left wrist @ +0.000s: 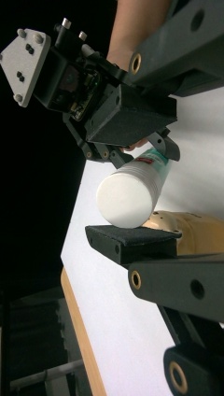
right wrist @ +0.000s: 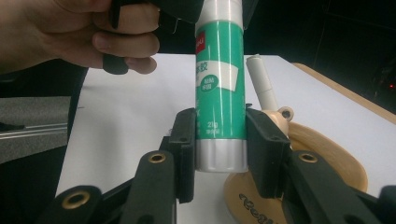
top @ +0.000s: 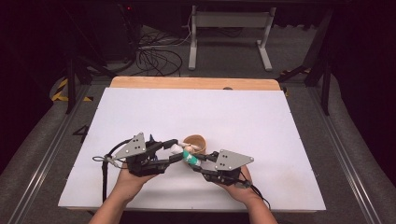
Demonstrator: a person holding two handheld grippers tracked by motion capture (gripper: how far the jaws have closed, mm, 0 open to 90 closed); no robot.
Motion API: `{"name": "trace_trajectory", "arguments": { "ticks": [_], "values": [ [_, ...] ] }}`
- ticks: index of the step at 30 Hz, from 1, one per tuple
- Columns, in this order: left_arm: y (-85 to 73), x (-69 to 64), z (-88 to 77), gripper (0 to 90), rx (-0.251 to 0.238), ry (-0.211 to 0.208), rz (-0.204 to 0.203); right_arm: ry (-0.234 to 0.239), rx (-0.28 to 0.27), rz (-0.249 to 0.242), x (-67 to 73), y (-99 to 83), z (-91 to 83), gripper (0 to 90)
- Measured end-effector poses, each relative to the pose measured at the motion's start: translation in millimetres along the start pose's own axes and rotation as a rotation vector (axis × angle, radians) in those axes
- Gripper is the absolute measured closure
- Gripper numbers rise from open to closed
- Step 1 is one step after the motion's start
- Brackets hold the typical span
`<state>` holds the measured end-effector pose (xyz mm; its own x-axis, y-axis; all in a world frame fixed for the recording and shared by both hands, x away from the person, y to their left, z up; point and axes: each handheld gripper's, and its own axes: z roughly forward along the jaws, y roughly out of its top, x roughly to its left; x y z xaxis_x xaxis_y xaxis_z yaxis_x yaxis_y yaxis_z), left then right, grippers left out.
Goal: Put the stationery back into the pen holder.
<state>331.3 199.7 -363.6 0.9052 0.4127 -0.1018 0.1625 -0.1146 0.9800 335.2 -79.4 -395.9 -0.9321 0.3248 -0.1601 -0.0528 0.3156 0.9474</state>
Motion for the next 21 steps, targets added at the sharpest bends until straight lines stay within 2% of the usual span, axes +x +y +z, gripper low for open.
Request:
{"name": "trace_trajectory", "arguments": {
  "ticks": [10,16,21],
  "values": [
    [-0.5,-2.8,3.7,51.3,0.001,-0.002,0.008,0.001,-0.009,-0.013,2.0,0.3,0.6,66.5],
    [-0.2,-3.5,3.2,59.2,-0.011,0.008,0.009,0.000,-0.013,-0.022,3.2,0.3,1.2,66.5],
    [-0.2,-5.5,4.4,61.1,-0.011,0.004,0.013,-0.004,-0.002,-0.036,3.8,-0.6,2.9,66.5]
  ]
}}
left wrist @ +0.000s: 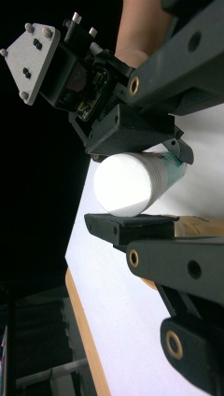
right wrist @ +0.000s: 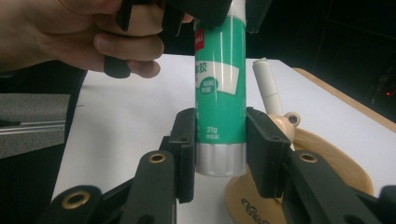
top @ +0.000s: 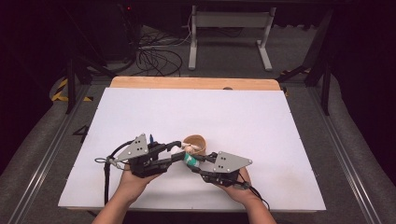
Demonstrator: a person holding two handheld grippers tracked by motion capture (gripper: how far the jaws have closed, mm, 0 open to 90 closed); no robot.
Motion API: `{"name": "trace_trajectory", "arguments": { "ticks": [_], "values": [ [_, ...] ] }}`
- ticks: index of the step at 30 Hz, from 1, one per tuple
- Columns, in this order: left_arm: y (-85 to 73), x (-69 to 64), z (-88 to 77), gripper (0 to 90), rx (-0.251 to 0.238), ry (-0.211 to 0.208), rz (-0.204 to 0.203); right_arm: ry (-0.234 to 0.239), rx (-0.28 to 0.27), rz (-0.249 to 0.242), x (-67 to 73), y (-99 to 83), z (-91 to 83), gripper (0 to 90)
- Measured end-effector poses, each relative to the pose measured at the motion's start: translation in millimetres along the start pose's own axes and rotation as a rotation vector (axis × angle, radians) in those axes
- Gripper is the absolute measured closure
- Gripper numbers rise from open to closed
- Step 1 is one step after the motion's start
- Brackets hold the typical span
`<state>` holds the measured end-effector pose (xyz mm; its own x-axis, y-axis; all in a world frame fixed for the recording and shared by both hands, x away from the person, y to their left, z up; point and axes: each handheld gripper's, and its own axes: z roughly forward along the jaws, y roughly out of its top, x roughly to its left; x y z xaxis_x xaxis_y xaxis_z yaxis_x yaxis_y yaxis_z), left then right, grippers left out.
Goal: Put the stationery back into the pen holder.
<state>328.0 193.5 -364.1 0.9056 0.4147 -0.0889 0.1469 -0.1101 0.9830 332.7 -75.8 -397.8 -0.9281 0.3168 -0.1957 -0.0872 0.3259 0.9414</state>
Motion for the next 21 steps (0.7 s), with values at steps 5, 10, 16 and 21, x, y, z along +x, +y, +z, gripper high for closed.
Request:
{"name": "trace_trajectory", "arguments": {
  "ticks": [5,10,16,21],
  "values": [
    [0.5,-0.7,0.8,62.8,-0.007,-0.014,-0.004,-0.002,0.006,-0.010,0.9,-0.4,1.3,66.5],
    [-0.2,-2.5,3.2,63.9,-0.016,-0.027,-0.010,0.000,0.018,-0.017,1.8,-0.7,2.9,66.6],
    [-0.9,-4.9,6.2,64.1,-0.023,-0.031,-0.009,-0.007,0.020,-0.021,2.8,-1.3,4.3,66.5],
    [-1.6,-6.6,8.3,64.2,-0.011,-0.030,0.000,-0.006,0.017,-0.019,3.9,-1.6,5.6,66.5]
  ]
}}
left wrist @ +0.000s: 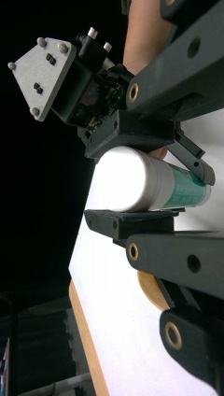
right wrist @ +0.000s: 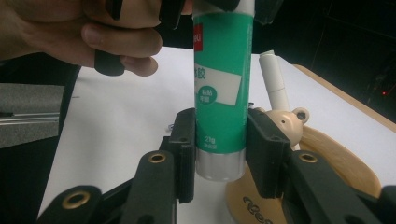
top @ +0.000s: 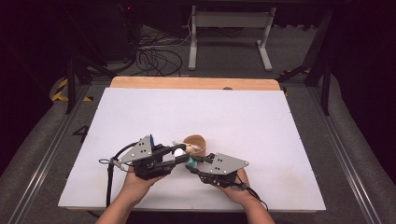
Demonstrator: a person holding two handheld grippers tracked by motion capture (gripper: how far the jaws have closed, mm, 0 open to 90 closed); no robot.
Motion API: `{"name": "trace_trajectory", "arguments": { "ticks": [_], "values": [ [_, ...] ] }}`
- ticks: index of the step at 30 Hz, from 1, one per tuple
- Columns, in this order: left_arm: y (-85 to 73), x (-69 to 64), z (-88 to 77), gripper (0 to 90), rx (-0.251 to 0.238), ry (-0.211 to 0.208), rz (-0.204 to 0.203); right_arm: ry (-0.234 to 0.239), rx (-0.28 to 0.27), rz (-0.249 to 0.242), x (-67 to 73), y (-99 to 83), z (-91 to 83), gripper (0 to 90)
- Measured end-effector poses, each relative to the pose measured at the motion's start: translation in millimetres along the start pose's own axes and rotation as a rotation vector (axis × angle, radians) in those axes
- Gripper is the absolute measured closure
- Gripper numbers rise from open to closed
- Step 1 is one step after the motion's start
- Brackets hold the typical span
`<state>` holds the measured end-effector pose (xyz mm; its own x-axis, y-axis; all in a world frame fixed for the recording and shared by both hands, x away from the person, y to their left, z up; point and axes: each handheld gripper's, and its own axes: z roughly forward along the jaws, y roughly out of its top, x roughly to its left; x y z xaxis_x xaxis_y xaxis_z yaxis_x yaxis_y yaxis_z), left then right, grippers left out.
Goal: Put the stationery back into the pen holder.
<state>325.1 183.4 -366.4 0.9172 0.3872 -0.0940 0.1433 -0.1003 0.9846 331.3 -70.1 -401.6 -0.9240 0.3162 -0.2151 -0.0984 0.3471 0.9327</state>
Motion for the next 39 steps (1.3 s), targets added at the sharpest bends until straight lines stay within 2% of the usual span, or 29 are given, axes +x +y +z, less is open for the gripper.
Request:
{"name": "trace_trajectory", "arguments": {
  "ticks": [4,14,19,23,27,29,39],
  "values": [
    [-0.9,-0.8,1.7,64.1,0.005,-0.002,-0.003,0.000,-0.002,-0.002,0.0,-0.1,0.3,66.5],
    [0.4,-3.5,3.8,64.5,0.027,0.016,0.025,0.009,-0.002,0.003,-0.2,-0.8,1.1,66.3],
    [2.5,-3.1,8.3,64.6,0.055,0.027,0.023,0.007,-0.001,0.019,-2.2,-1.7,0.8,64.4],
    [4.5,-3.2,11.4,64.6,0.059,0.033,0.029,0.008,-0.005,0.037,-4.5,-1.8,-1.3,60.7],
    [8.7,-2.5,10.6,64.6,0.062,0.038,0.037,0.034,0.020,0.049,-5.6,-2.3,-2.6,55.5],
    [9.6,-2.5,10.3,64.6,0.056,0.040,0.028,0.040,0.027,0.050,-7.1,-2.1,-4.0,55.2],
    [22.2,-0.4,11.6,64.6,0.042,0.058,0.044,0.049,0.061,0.061,-18.1,-3.8,-15.9,51.1]
  ]
}}
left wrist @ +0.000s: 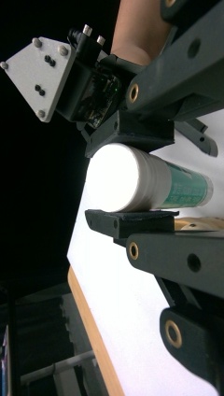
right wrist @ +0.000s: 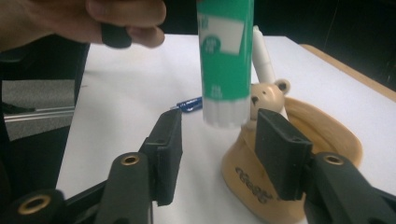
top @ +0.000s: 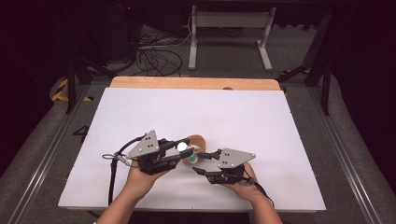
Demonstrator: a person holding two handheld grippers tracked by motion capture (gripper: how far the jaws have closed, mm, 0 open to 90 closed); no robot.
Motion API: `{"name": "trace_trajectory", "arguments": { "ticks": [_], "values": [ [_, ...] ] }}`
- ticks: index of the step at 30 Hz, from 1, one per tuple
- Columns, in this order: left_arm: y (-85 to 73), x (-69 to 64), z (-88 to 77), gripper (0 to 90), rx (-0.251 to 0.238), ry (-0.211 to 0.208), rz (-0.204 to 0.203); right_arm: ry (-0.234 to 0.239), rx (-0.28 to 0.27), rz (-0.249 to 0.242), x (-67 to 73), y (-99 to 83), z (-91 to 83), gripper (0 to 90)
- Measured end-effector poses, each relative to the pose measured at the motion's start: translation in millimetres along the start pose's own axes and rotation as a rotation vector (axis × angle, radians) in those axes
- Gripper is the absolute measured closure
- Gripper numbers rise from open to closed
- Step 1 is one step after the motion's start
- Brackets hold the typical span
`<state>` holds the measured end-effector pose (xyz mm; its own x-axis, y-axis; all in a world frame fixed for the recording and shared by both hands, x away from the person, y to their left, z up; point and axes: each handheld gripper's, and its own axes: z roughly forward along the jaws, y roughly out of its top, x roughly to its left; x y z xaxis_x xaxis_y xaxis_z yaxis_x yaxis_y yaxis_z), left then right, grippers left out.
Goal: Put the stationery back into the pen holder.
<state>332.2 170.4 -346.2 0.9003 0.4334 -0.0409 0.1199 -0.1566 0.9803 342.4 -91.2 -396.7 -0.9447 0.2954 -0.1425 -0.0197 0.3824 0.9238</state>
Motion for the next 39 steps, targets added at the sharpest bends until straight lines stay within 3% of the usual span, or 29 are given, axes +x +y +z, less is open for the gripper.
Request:
{"name": "trace_trajectory", "arguments": {
  "ticks": [6,14,23,39],
  "values": [
    [6.9,2.8,5.6,64.5,0.006,0.013,0.009,0.014,0.034,0.009,-6.7,-3.0,-9.3,48.0],
    [11.5,10.4,15.8,64.5,0.019,0.045,0.020,0.002,0.031,0.041,-13.9,-5.8,-18.0,40.0],
    [10.8,19.2,28.6,64.5,0.026,0.092,0.012,-0.013,0.024,0.043,-16.6,-6.4,-22.8,38.8],
    [1.3,30.4,45.0,64.4,0.101,0.216,0.034,-0.020,0.025,0.037,-16.5,-6.0,-23.3,39.4]
  ]
}}
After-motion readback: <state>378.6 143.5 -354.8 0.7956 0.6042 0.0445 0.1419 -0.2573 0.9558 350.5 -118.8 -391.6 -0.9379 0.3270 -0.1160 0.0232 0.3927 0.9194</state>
